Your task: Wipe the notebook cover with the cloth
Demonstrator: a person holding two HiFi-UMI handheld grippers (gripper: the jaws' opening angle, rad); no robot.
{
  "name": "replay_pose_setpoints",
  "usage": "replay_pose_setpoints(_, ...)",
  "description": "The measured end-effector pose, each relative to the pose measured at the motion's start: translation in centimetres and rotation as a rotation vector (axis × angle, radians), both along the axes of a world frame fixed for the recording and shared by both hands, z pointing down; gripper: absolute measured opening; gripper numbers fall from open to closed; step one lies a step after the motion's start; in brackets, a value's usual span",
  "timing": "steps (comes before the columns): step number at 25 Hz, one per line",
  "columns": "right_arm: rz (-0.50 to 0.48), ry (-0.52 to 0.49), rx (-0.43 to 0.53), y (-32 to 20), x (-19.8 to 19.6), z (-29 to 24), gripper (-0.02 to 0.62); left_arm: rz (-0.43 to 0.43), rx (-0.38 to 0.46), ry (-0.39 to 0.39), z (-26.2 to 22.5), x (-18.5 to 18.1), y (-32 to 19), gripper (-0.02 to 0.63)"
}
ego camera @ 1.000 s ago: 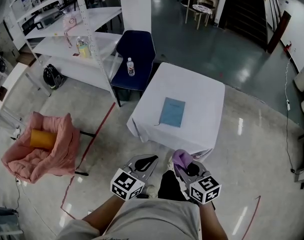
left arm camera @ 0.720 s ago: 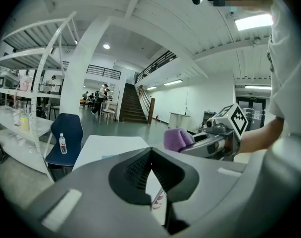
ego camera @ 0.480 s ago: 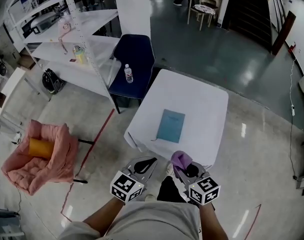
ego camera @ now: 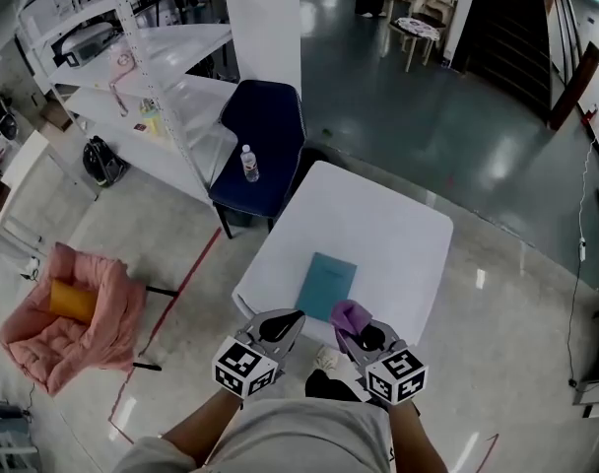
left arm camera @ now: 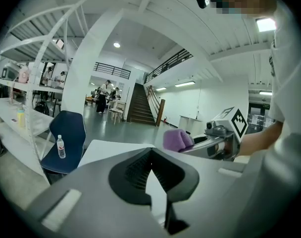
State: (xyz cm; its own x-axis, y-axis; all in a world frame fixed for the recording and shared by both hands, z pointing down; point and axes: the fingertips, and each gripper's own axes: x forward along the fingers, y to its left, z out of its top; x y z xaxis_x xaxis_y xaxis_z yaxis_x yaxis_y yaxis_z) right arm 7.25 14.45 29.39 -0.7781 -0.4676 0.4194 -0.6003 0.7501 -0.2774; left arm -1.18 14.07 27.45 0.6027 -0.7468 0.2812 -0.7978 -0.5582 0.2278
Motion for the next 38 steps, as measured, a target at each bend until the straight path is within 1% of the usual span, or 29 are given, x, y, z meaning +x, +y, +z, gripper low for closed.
replay_pose_setpoints(6,-0.036,-0.002,0.0,-5.0,1.1,-0.2,0.107,-0.04,0.008,0.002,-0.4,1.0,-5.0,0.0)
replay_pose_setpoints(11,-0.065,0.005,-0.006,-7.6,2.0,-0.2,0.107,-0.061,0.008,-0.001,-0.7,1.9,-7.6,0.0)
replay_pose_setpoints(22,-0.086,0.017,-0.012,-9.8,3.3,0.4,0.107,-0.059,0.0,-0.022,-0.4,3.3,-9.5,0.0)
replay_pose_setpoints(28,-0.08,0.031,-0.032,-10.0,3.4,0.9,0.107,-0.057,-0.016,-0.031,-0.1,2.9,-10.1,0.0)
replay_pose_setpoints(33,-0.052,0.059,-0.043,-11.3,3.5,1.5,0.109,-0.032,-0.022,-0.037,0.3,2.7,-11.5,0.0)
replay_pose_setpoints(38,-0.02,0.092,-0.061,-12.7,3.2,2.8,0.107,-0.001,-0.049,-0.038,1.4,1.9,-12.7,0.0)
